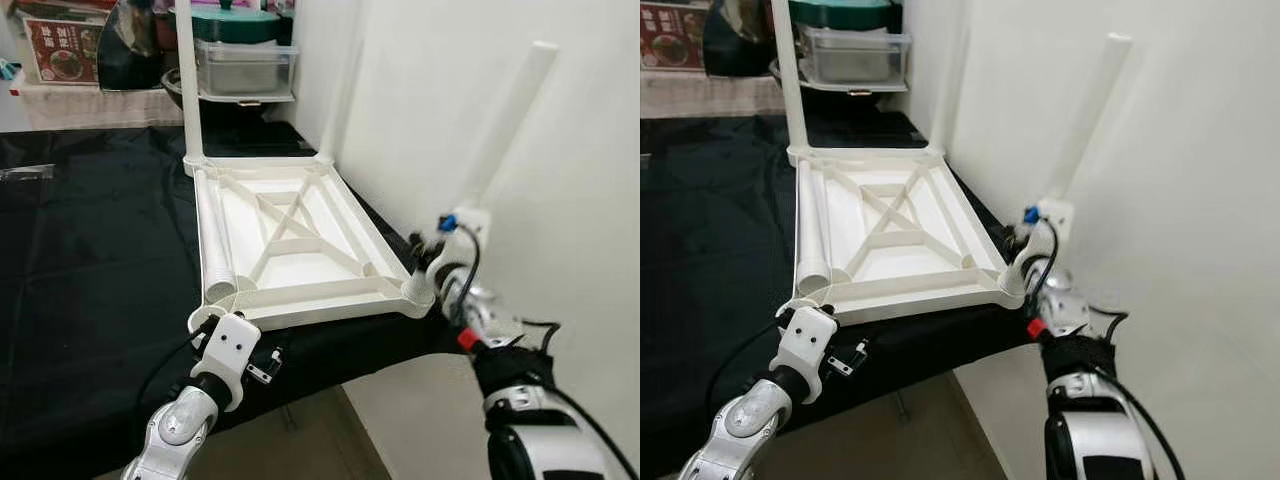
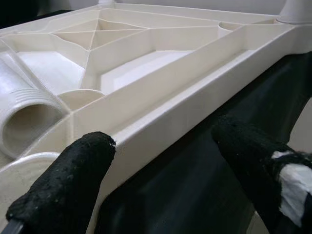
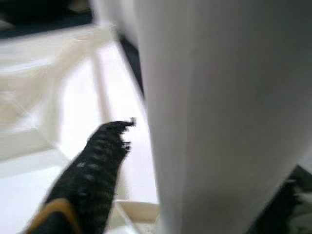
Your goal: Building children table
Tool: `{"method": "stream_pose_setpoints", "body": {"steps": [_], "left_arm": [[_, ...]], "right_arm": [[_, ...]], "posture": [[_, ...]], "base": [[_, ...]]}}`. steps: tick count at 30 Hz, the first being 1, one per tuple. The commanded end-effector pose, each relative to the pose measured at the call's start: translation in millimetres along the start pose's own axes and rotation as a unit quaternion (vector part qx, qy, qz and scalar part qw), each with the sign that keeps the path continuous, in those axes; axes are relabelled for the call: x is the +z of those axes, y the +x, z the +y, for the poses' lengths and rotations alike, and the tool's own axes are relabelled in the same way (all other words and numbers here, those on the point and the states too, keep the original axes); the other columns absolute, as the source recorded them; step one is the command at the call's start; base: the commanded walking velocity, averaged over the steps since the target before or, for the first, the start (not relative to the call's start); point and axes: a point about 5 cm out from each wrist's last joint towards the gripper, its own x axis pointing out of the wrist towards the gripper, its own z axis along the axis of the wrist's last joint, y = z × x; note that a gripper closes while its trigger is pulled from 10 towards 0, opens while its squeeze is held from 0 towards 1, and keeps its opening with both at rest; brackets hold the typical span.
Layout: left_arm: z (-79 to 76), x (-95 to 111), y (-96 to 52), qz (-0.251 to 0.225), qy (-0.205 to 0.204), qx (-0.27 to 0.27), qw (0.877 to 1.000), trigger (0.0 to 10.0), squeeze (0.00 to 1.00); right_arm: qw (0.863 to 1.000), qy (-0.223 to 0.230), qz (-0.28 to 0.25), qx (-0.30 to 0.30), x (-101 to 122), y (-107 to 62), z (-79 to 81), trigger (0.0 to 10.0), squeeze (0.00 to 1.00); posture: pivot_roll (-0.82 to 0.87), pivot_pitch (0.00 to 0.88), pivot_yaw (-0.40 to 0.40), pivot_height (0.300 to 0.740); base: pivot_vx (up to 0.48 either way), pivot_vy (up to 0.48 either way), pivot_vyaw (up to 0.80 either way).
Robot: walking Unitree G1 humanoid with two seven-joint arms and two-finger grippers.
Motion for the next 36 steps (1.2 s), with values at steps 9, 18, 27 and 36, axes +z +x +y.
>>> {"method": "stream_pose_setpoints", "body": {"steps": [9,18,27,36], "left_arm": [[-2.7,1,2.5,-0.001,0.004,-0.008,1.0,10.0,0.0],[-2.7,2,2.7,-0.003,0.004,-0.008,1.0,10.0,0.0],[-1.9,2,1.6,-0.002,0.005,-0.009,1.0,10.0,0.0],[-2.2,2,3.5,-0.002,0.005,-0.01,1.0,10.0,0.0]], "right_arm": [[0.944,-0.028,-0.034,0.328,16,-30.8,53.8,10.0,0.0],[0.956,-0.06,-0.014,0.287,2,-21.4,43.5,0.0,0.0],[0.994,-0.059,0.096,-0.015,-30,-5.7,-15.6,0.0,0.0],[0.995,-0.039,0.088,0.021,-27,-7.4,21.3,10.0,0.0]], "posture": [[0.05,0.0,-0.141,0.74],[0.06,0.0,-0.145,0.74],[0.06,0.0,-0.142,0.74],[0.06,0.0,-0.144,0.74]], "base": [[0.0,0.0,0.0],[0.0,0.0,0.0],[0.0,0.0,0.0],[0.0,0.0,0.0]]}}
